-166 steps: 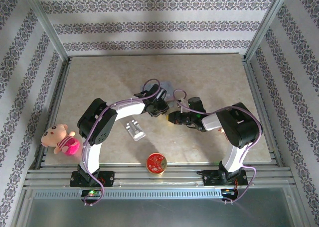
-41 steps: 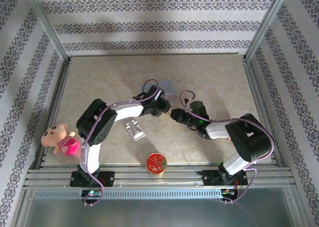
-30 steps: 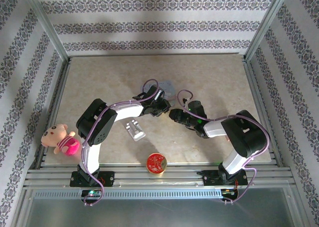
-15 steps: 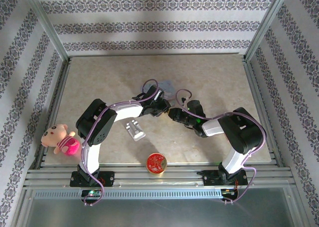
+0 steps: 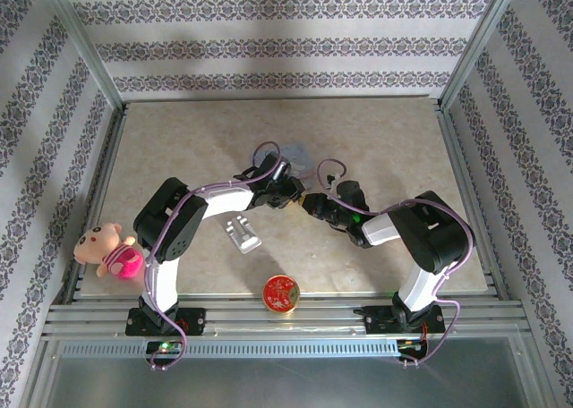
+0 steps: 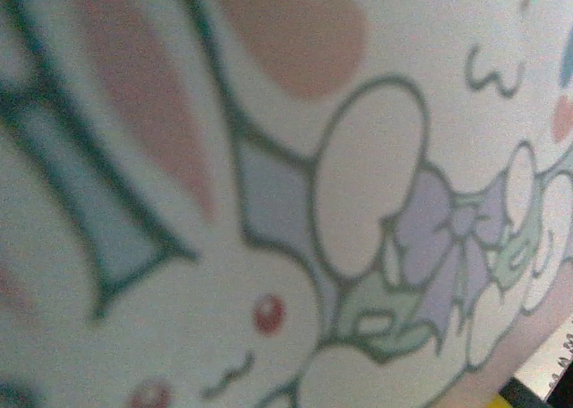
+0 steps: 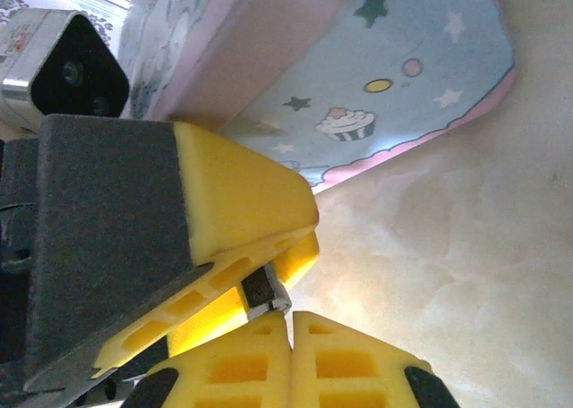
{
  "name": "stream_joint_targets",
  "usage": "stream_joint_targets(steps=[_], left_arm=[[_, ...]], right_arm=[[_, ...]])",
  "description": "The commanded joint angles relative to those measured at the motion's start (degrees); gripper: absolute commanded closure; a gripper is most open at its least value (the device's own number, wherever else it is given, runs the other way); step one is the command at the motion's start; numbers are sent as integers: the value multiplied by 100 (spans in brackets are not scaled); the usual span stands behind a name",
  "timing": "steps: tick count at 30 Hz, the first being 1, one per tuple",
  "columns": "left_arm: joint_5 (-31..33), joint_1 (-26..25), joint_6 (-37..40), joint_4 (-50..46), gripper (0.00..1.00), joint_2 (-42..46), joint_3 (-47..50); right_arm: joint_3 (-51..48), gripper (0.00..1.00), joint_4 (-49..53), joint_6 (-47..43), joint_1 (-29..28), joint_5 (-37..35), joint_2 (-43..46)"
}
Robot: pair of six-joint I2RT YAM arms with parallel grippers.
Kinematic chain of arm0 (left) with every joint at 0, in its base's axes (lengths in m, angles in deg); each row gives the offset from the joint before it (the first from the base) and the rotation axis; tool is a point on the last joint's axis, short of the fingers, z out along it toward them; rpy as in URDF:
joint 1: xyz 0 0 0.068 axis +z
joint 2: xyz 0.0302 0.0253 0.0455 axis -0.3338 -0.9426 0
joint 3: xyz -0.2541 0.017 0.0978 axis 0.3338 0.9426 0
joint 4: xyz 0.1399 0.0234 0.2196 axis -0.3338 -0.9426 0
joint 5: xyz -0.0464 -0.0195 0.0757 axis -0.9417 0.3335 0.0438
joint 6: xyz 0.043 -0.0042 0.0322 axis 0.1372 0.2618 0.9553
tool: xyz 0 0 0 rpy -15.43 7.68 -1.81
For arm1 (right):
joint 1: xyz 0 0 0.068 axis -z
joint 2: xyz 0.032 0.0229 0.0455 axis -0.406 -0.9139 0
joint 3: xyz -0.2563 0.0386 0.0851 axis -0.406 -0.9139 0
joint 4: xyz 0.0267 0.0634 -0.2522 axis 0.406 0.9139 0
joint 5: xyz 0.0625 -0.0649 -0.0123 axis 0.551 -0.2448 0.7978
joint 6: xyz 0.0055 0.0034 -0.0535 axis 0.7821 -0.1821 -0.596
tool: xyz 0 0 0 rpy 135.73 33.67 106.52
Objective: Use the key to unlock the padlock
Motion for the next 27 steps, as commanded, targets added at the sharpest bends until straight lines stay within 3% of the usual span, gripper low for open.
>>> stream_joint_targets(steps=[1, 7, 10, 12, 17, 27], left_arm=[[-787, -14, -414, 9, 50, -21, 265], [-525, -14, -208, 443, 36, 230, 560], [-321, -16, -117, 808, 22, 405, 845], [-130, -14, -42, 883, 22, 520, 997], [294, 3, 156, 1307, 35, 671, 1268], [185, 60, 196, 2746, 52, 411, 1428]], right_arm=[[-26, 99, -365, 264, -51, -59, 0], [-56, 99, -374, 486, -50, -107, 20], [-75, 99, -373, 550, -51, -162, 27], [-76, 99, -374, 583, -51, -187, 36], [-65, 98, -383, 707, -51, -162, 28], [-58, 97, -440, 864, -38, -88, -8]])
